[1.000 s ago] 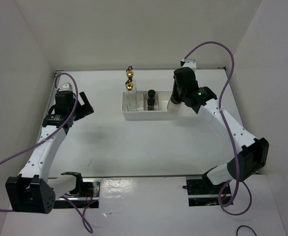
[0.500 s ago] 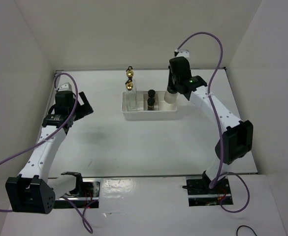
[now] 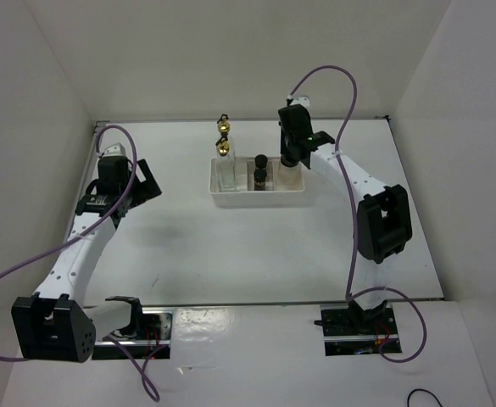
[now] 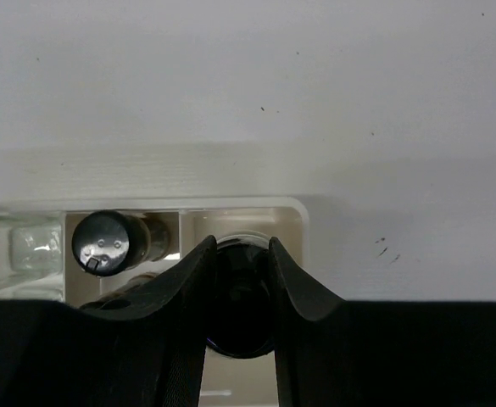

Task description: Organize the condiment bottles

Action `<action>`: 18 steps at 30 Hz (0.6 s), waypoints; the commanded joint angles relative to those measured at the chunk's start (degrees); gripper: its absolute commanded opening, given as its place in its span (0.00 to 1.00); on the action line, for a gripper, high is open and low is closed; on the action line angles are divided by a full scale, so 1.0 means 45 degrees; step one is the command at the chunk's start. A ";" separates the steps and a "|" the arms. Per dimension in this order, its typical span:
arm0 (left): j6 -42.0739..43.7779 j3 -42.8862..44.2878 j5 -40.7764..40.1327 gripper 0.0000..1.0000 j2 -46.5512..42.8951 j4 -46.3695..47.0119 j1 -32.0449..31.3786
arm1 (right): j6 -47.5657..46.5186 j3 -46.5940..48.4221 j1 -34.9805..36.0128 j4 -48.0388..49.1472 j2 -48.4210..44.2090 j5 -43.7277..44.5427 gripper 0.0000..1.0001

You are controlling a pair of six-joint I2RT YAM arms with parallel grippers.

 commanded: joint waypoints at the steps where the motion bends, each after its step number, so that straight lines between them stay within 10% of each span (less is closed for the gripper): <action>1: -0.0082 0.0476 0.0015 1.00 0.0166 0.0222 0.0064 | -0.0018 0.0761 -0.0106 0.1779 0.0150 0.0097 0.00; 18: 0.0406 0.1453 0.0016 1.00 0.0635 0.0104 0.0064 | 0.0238 -0.0841 -0.0106 0.2659 0.0698 -0.0314 0.03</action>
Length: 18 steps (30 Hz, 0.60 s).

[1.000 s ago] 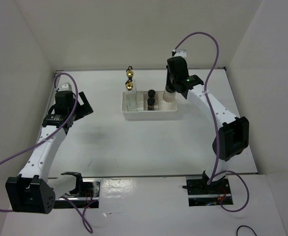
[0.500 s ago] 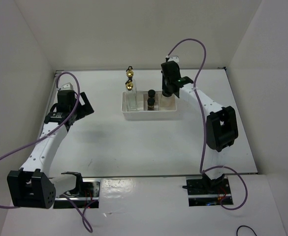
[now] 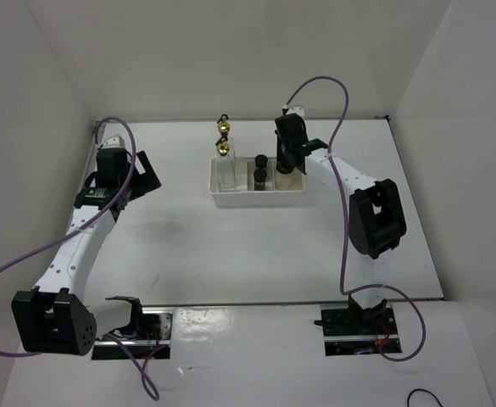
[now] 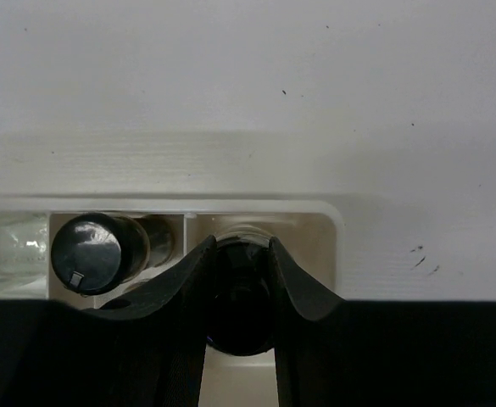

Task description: Organize the condiment bottles

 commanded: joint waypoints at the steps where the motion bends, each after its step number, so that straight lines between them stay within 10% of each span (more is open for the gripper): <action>1: 0.0333 0.0549 0.0006 1.00 0.0038 0.0163 0.0064 | 0.0116 -0.0194 -0.0091 0.1260 -0.0176 0.0226 0.03; 12: 0.0333 0.0667 0.0143 1.00 0.0038 0.0163 0.0064 | 0.0116 -0.0332 0.0026 0.1221 0.0078 0.0578 0.23; 18: 0.0451 0.0667 0.0260 1.00 0.0038 0.0163 0.0064 | 0.0116 0.0213 0.0026 0.0656 0.0195 0.0695 0.72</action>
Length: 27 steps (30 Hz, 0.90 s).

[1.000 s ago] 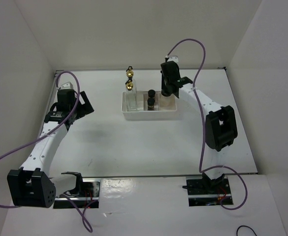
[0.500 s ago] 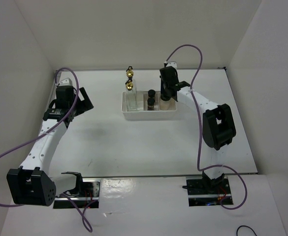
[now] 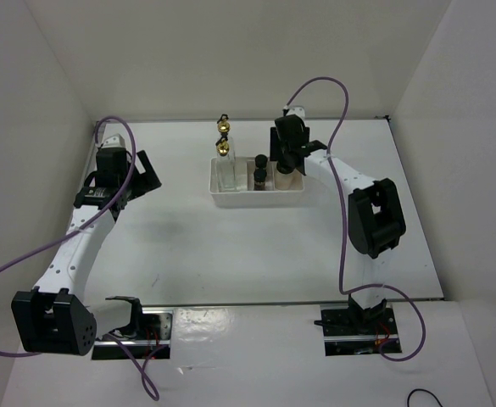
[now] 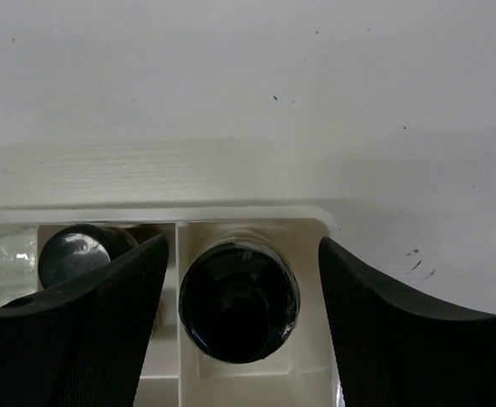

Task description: Organize the condiment bottles

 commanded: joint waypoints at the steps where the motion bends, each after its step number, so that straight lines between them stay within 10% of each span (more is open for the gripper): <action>1: 0.0397 0.0560 0.0192 1.00 0.0038 0.0172 0.0064 | 0.0014 0.0550 0.0021 0.0189 0.0108 0.0413 0.78; 17: 0.0788 0.1476 0.1400 1.00 0.0565 -0.0393 0.0064 | 0.0131 0.2016 0.0021 -0.0632 -0.3560 0.1038 0.98; 27: 0.1061 0.0874 0.3511 1.00 -0.0098 -0.0121 0.0064 | 0.2082 -0.2938 0.0021 -0.0886 -0.7624 0.1331 0.98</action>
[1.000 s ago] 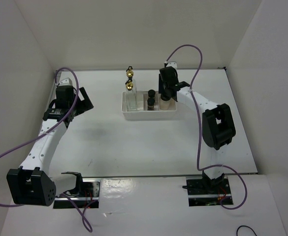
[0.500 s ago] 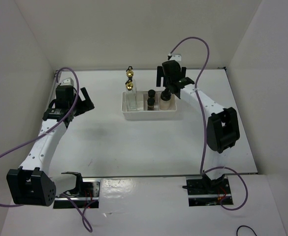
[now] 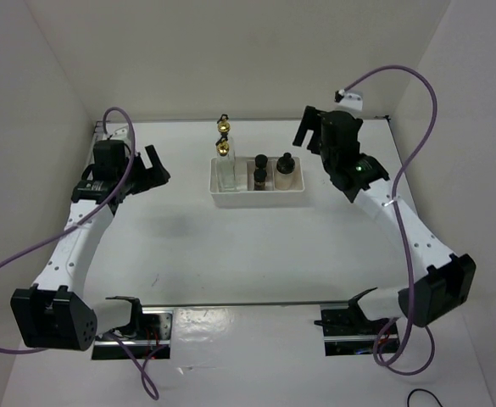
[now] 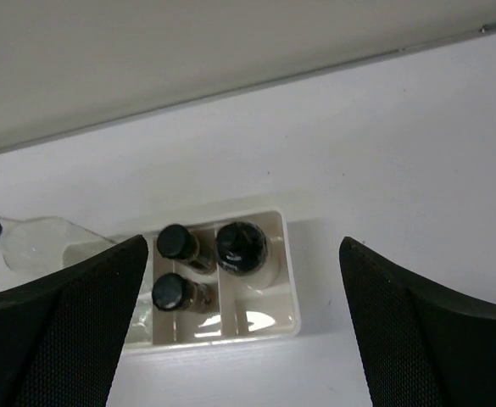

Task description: Organize the condiment bottles

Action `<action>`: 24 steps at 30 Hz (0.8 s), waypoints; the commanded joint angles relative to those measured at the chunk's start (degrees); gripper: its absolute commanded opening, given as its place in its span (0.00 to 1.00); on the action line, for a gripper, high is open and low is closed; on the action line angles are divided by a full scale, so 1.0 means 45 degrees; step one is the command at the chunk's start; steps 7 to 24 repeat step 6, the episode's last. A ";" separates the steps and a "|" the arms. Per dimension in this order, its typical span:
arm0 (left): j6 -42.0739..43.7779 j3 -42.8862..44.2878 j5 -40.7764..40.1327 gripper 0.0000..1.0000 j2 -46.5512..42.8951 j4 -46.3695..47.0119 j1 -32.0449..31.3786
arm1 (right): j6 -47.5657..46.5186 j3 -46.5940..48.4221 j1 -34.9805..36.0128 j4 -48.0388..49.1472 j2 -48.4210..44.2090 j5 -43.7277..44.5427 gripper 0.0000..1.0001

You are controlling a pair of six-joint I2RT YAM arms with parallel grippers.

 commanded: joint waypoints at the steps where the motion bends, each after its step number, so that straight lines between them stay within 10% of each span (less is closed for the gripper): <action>1: 0.0231 -0.0356 0.1083 1.00 -0.0681 0.0355 0.0064 | 0.1156 -0.1711 0.0016 -0.0283 -0.1010 0.0122 0.98; 24: 0.0231 -0.0786 0.1474 1.00 -0.1422 0.0356 -0.0072 | 0.2387 -0.3800 0.0016 -0.0283 -0.2941 -0.0015 0.98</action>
